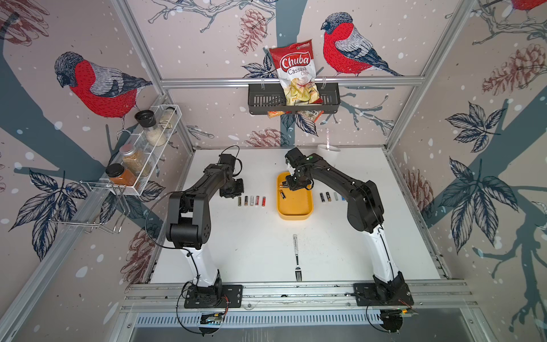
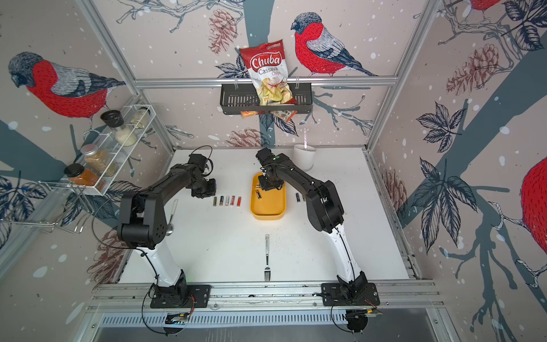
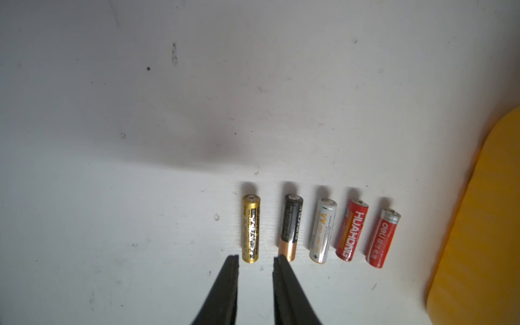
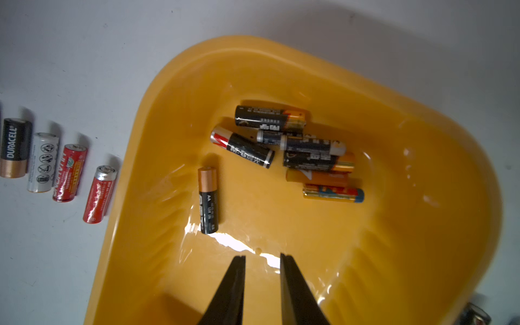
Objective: Take the batteries out of the storage box
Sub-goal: Place the battery at the center of the board, then pick up the battery from the storage box.
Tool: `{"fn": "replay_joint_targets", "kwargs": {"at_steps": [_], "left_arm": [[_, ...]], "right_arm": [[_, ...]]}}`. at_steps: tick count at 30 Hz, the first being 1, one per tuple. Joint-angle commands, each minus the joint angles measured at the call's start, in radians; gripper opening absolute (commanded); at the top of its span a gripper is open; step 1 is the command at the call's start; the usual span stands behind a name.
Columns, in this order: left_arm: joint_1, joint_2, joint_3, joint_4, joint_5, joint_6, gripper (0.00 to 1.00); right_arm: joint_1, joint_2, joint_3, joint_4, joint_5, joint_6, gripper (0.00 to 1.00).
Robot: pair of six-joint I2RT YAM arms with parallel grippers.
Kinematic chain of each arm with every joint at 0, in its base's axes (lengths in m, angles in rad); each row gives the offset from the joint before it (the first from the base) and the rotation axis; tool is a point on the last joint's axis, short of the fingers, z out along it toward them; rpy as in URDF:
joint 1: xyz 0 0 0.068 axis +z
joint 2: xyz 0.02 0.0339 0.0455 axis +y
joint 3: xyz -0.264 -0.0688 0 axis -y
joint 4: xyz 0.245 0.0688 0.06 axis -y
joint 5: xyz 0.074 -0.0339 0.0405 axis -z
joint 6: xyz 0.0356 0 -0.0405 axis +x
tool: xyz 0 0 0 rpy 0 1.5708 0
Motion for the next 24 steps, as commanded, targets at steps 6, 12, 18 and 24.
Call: {"fn": "replay_joint_targets", "kwargs": {"at_steps": [6,12,18,24], "left_arm": [[0.0,-0.029,-0.035,-0.01,0.014,-0.007,0.27],[-0.001,-0.036,-0.053,0.0,0.017,-0.012,0.27],[-0.001,-0.036,-0.06,0.002,0.019,-0.012,0.27],[-0.003,-0.039,-0.064,0.004,0.016,-0.014,0.27]], "right_arm": [[0.032,0.065,0.047,0.036,-0.062,0.013,0.29],[0.046,0.103,0.07,0.041,-0.077,0.014,0.29],[0.048,0.13,0.078,0.042,-0.08,0.011,0.29],[0.049,0.149,0.08,0.042,-0.061,0.009,0.29]]}}
